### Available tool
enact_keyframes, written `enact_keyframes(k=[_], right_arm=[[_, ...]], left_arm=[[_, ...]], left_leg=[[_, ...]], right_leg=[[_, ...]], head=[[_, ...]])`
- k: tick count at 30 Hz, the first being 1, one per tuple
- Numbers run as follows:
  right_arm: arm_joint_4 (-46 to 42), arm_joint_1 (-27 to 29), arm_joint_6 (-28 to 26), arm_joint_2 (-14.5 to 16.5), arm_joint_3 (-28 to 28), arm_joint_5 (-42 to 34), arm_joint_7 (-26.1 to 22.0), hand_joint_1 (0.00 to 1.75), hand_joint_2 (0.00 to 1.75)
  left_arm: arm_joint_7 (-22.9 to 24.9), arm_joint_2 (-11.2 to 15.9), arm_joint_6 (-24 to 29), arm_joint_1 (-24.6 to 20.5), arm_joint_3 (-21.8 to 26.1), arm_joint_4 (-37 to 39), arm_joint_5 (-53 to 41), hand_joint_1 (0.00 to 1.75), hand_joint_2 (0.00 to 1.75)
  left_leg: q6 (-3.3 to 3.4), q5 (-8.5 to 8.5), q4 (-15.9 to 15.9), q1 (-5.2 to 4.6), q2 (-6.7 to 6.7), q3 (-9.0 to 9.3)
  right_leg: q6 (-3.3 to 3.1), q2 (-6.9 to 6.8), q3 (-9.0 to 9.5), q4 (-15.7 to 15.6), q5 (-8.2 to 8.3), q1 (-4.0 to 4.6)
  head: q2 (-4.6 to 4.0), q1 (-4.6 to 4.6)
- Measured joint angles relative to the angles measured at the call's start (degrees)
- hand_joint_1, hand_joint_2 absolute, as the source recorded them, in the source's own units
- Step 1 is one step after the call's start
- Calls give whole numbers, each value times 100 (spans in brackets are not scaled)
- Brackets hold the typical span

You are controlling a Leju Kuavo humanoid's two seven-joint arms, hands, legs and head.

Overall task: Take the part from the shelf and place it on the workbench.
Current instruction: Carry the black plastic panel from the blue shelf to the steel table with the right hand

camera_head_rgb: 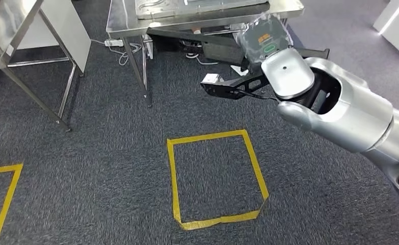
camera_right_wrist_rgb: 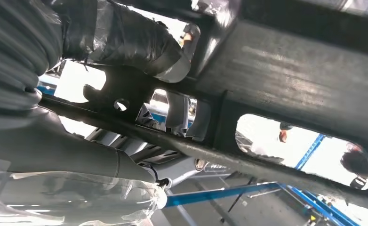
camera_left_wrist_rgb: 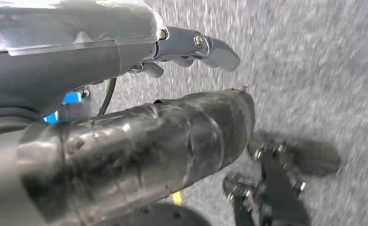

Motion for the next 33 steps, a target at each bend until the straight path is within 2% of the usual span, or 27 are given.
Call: enact_keyframes(k=[1, 2, 4, 5, 6, 7, 8, 9, 10, 11, 12, 14, 16, 17, 20, 21, 22, 23, 25, 27, 29, 31, 32, 33], right_arm=[[3, -6, 1, -3, 0, -1, 0, 175, 175], [5, -14, 1, -5, 0, -1, 0, 175, 175], [8, -17, 3, -8, 1, -5, 0, 175, 175], [8, -4, 4, -9, 2, -10, 0, 175, 175], [9, 9, 5, -10, 4, -15, 0, 175, 175], [9, 17, 7, -10, 6, -19, 0, 175, 175], [10, 19, 7, -11, 7, -20, 0, 175, 175], [12, 18, 8, -13, 8, -21, 0, 175, 175], [15, 13, 8, -18, 14, -21, 0, 175, 175], [17, 9, 8, -22, 22, -21, 0, 175, 175], [19, 9, 8, -26, 31, -22, 0, 175, 175], [18, 10, 9, -31, 43, -28, 0, 175, 175], [21, 7, 10, -34, 44, -34, -1, 175, 175], [22, 2, 10, -36, 45, -36, -1, 175, 175], [23, 5, 11, -34, 74, -46, -2, 175, 175], [24, 13, 13, -33, 90, -53, -2, 175, 175], [25, 20, 14, -33, 103, -61, -2, 175, 175], [25, 25, 14, -33, 109, -69, -2, 175, 175], [25, 20, 13, -34, 117, -77, -2, 175, 175], [27, 9, 14, -35, 136, -79, -2, 175, 175], [28, 1, 14, -36, 155, -81, -2, 175, 175], [29, -12, 13, -44, 155, -81, -2, 175, 175], [30, -27, 13, -49, 153, -80, -2, 175, 175], [31, -37, 14, -54, 152, -80, -2, 175, 175]], left_arm=[[2, 3, 0, 1, -1, 0, -3, 0, 0], [4, 4, -1, 1, -2, 0, -5, 0, 0], [9, 3, -2, -9, -4, 0, -8, 0, 0], [10, 1, -2, -15, -7, -1, -9, 0, 0], [12, -1, -2, -19, -9, -1, -10, 0, 0], [15, -4, -3, -16, -11, -1, -12, 0, 0], [17, -7, -3, -7, -13, -2, -16, 0, 0], [20, -9, -4, 3, -14, -1, -23, 0, 0], [21, -11, -4, 8, -16, -1, -31, 0, 0], [22, -13, -4, 5, -19, -1, -38, 0, 0], [27, -15, -4, -1, -22, -1, -45, 0, 0], [48, -18, -3, -12, -32, -2, -58, 0, 0], [86, -19, 6, -11, -46, -2, -78, 0, 0], [103, -15, 11, -13, -57, -2, -87, 0, 0], [134, -14, 15, -18, -106, -2, -104, 0, 0], [139, -14, 13, -13, -119, -2, -105, 0, 0], [140, -16, 12, -6, -127, -2, -105, 0, 0], [140, -18, 10, 1, -131, -2, -106, 0, 0], [139, -21, 10, 8, -138, -2, -107, 0, 0], [134, -21, 13, 1, -148, -2, -107, 0, 0], [125, -20, 14, -12, -158, -2, -109, 0, 0], [109, -18, 14, -21, -169, -2, -110, 0, 0], [102, -16, 14, -25, -176, -2, -111, 0, 0], [97, -14, 13, -25, -184, -2, -111, 0, 0]], left_leg=[[22, -8, -57, 8, 7, 101], [35, -19, -96, 21, 13, 182], [57, -99, -94, 25, 23, 259], [52, -153, -75, 28, 17, 294], [38, -216, -49, 32, 7, 337], [18, -286, -10, 40, -7, 387], [-8, -365, 41, 50, -20, 440], [-37, -453, 102, 61, -31, 476], [-71, -533, 175, 66, -42, 492], [-104, -597, 234, 68, -51, 476], [-137, -640, 287, 66, -57, 453], [-194, -684, 329, 65, -65, 439], [-262, -745, 514, 85, -49, 382], [-302, -809, 752, 107, -35, 256], [-410, -1116, 1706, 195, -10, -378], [-433, -1147, 1822, 219, -7, -523], [-441, -1076, 1751, 239, -6, -581], [-435, -881, 1494, 253, -4, -545], [-396, -343, 752, 250, -4, -347], [-334, -107, 337, 193, 6, -200], [-279, -134, 287, 137, 12, -141], [-233, -128, 221, 131, 15, -52], [-196, -142, 189, 135, 21, 2], [-156, -171, 174, 131, 27, 52]], right_leg=[[9, -10, -65, 156, -16, 2], [12, -18, -213, 423, -74, 8], [33, -25, -656, 1085, -320, 26], [50, -27, -863, 1305, -460, 30], [65, -30, -998, 1371, -528, 30], [77, -32, -1045, 1263, -472, 29], [92, -36, -1010, 994, -272, 26], [99, -40, -941, 654, 40, 22], [91, -41, -893, 365, 258, 28], [61, -39, -862, 184, 424, 39], [17, -34, -865, 109, 499, 53], [-78, -27, -842, 111, 479, 67], [-136, -32, -753, 68, 457, 49], [-154, -32, -699, 44, 442, 37], [-163, -29, -558, 5, 347, 34], [-156, -30, -500, 3, 301, 34], [-147, -30, -437, 3, 252, 34], [-135, -30, -368, 2, 203, 35], [-99, -25, -253, -7, 113, 33], [-35, -5, -199, -21, 46, 13], [50, 14, -165, -41, -8, -15], [96, -10, -184, 62, -96, -25], [93, -26, -283, 266, -187, -15], [74, -43, -466, 590, -303, 2]], head=[[1, 10], [1, 16], [1, 28], [0, 29], [0, 29], [0, 29], [0, 31], [0, 32], [0, 31], [1, 31], [1, 29], [1, 25], [1, 5], [0, -5], [0, -22], [0, -22], [0, -22], [0, -22], [0, -20], [0, -16], [0, -16], [0, -12], [0, -8], [0, -3]])
